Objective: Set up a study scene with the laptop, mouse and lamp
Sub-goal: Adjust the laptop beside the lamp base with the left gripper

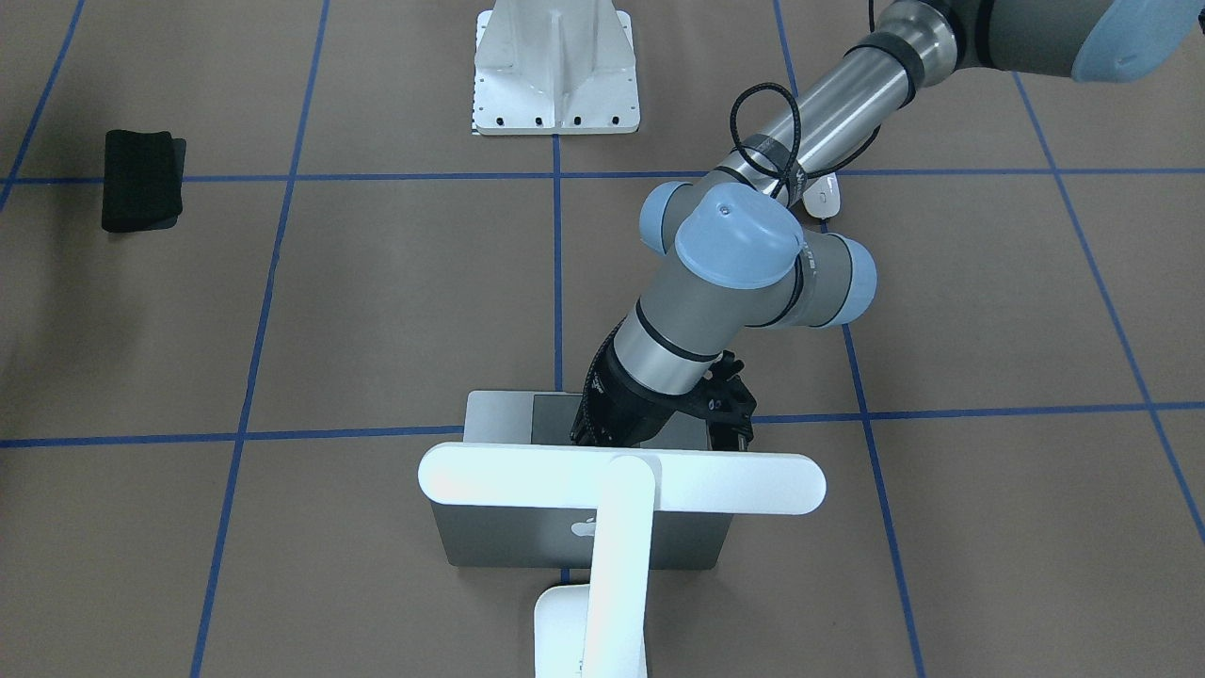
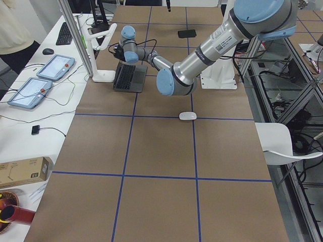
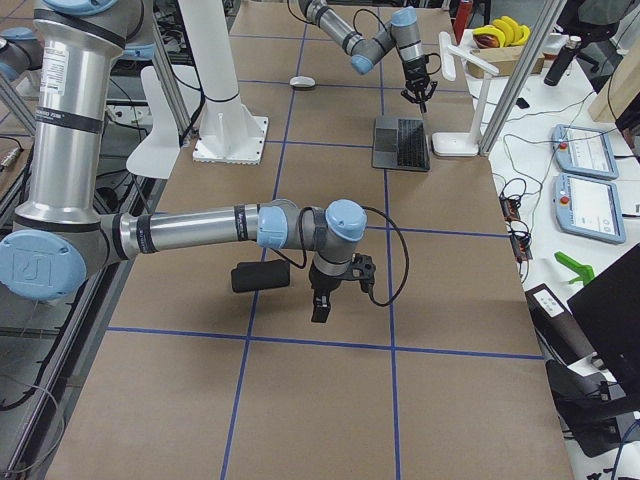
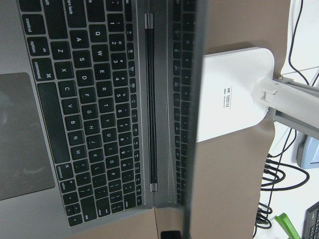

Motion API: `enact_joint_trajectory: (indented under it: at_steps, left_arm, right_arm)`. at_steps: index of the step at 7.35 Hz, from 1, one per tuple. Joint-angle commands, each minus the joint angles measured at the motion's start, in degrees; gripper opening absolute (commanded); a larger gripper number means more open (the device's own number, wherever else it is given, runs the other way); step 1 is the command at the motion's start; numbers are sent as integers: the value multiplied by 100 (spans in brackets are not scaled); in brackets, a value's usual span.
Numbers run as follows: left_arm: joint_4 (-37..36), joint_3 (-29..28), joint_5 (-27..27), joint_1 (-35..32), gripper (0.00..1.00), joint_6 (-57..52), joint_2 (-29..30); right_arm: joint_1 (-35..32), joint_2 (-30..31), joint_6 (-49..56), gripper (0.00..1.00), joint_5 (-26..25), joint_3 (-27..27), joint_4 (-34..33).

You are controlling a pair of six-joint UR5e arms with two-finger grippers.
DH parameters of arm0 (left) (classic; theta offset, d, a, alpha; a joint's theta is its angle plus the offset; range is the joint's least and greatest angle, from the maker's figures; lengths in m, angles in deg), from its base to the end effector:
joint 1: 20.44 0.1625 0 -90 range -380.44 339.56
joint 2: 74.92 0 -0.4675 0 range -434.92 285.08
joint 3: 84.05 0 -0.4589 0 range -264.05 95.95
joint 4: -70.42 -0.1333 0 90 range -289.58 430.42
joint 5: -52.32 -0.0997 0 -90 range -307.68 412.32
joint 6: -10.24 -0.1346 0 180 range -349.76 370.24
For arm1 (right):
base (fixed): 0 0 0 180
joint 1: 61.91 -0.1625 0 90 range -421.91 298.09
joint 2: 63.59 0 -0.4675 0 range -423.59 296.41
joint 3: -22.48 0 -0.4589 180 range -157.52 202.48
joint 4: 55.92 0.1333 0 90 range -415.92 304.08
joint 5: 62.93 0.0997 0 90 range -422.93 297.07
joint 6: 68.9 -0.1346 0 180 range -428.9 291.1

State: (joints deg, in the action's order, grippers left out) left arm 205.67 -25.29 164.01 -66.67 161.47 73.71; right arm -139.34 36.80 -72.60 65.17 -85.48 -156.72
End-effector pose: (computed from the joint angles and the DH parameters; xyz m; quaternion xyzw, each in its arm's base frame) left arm 0.6008 -0.7480 0.1369 -0.2262 0.5570 -0.5721 0.5580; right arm -0.0520 -0.4640 0.6733 -0.0725 -0.3192 -0.0639 0.9427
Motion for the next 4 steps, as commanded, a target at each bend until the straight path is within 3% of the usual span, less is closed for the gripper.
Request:
enact_joint_trajectory:
  at_steps: [1, 2, 4]
  left_arm:
    - [63, 65, 2, -18, 50, -329, -35]
    - [63, 205, 2, -44, 84, -331, -88]
    - [142, 1229, 19, -70, 90, -374, -796]
  right_arm:
    - [0, -10, -9, 100, -4, 2, 0]
    - [0, -19, -17, 100, -4, 2, 0]
    - [0, -71, -9, 100, -4, 2, 17]
